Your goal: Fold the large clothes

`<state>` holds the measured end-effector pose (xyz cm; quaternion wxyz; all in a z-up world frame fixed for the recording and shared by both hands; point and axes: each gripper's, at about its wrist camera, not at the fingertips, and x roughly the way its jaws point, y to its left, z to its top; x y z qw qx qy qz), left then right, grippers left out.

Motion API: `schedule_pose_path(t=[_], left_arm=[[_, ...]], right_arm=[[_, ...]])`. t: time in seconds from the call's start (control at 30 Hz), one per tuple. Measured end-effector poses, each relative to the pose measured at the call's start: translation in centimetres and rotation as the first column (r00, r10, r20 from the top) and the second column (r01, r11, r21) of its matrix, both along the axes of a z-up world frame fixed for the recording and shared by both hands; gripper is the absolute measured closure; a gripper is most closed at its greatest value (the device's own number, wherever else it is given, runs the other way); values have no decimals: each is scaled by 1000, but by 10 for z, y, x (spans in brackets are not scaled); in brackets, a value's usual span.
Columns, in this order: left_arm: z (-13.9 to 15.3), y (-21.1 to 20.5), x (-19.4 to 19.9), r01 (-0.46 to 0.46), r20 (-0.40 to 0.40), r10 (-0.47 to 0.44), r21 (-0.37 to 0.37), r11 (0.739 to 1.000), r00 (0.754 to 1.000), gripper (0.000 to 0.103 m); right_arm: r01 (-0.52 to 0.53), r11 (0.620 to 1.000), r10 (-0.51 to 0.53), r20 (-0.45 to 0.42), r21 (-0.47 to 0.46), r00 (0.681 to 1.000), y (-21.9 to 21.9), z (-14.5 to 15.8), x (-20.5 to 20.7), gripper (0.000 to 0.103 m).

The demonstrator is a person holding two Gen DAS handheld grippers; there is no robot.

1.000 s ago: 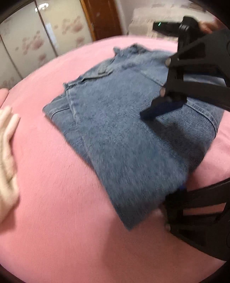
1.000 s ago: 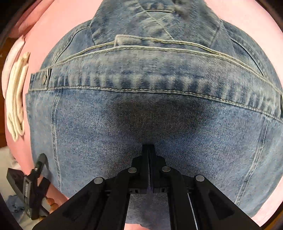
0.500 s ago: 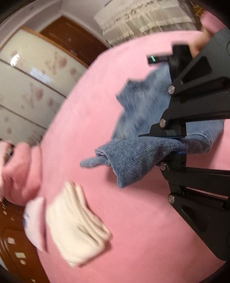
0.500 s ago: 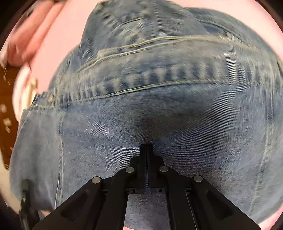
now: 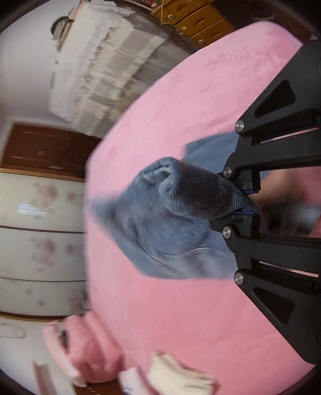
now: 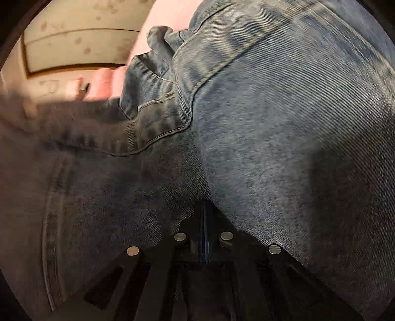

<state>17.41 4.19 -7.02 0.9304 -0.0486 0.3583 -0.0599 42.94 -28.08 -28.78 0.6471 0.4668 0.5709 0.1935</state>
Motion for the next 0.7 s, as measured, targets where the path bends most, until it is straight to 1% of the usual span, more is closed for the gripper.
schedule_pose_path(t=[0.03,0.07,0.17,0.23,0.27,0.3,0.33,0.37,0.43,0.47,0.5,0.53,0.57,0.6,0.63,0.7], left_arm=[[-5,-12,2,-1,-39,1,3,1000,999,98],[-11,-25,5,11,-65,-8,39,999,998,98],[-18,-53,8,52,-84,-42,122,991,996,98],[-19,-69,14,55,-88,-39,179,982,995,98],[-19,-73,17,51,-97,-33,185,981,995,98],[-16,-88,5,54,-102,-35,189,981,994,98],[-17,-96,6,56,-106,-36,198,979,994,98],[-16,-102,5,61,-100,-40,217,974,994,98],[-14,-104,0,61,-66,-46,253,966,997,98],[-11,-105,-1,44,-38,-35,253,967,999,98],[-8,-102,-13,33,-21,-28,245,969,999,98],[-4,-104,-15,24,-3,-24,239,971,1000,98],[-2,-108,-16,23,17,-28,249,968,999,98],[-1,-112,-16,23,24,-31,264,964,999,98],[-1,-119,-15,25,29,-34,282,959,999,98],[-4,-132,-13,34,29,-43,281,959,999,98]], right_arm=[[4,1000,-5,20,19,1000,-6,1,-3,103],[4,1000,-5,33,31,999,-10,2,-6,103],[-23,995,19,44,100,999,-28,0,-12,103],[-34,991,29,43,130,999,-38,1,-13,103],[-36,989,31,40,140,999,-42,3,-14,103],[-37,988,32,36,148,999,-47,4,-14,103],[-39,987,34,30,154,999,-53,6,-13,103],[-39,987,36,21,156,999,-49,7,-15,103],[-51,986,60,-51,158,997,-61,12,-7,103],[-71,987,83,-75,145,994,-64,17,-2,103],[-129,987,137,-72,99,988,-69,27,8,103],[-180,983,182,-44,44,982,-73,38,16,103],[-245,969,245,-5,-30,970,-81,54,28,103],[-280,957,282,15,-79,959,-87,65,36,103],[-305,944,312,36,-125,950,-100,80,48,103],[-300,935,314,53,-188,948,-129,104,67,103]])
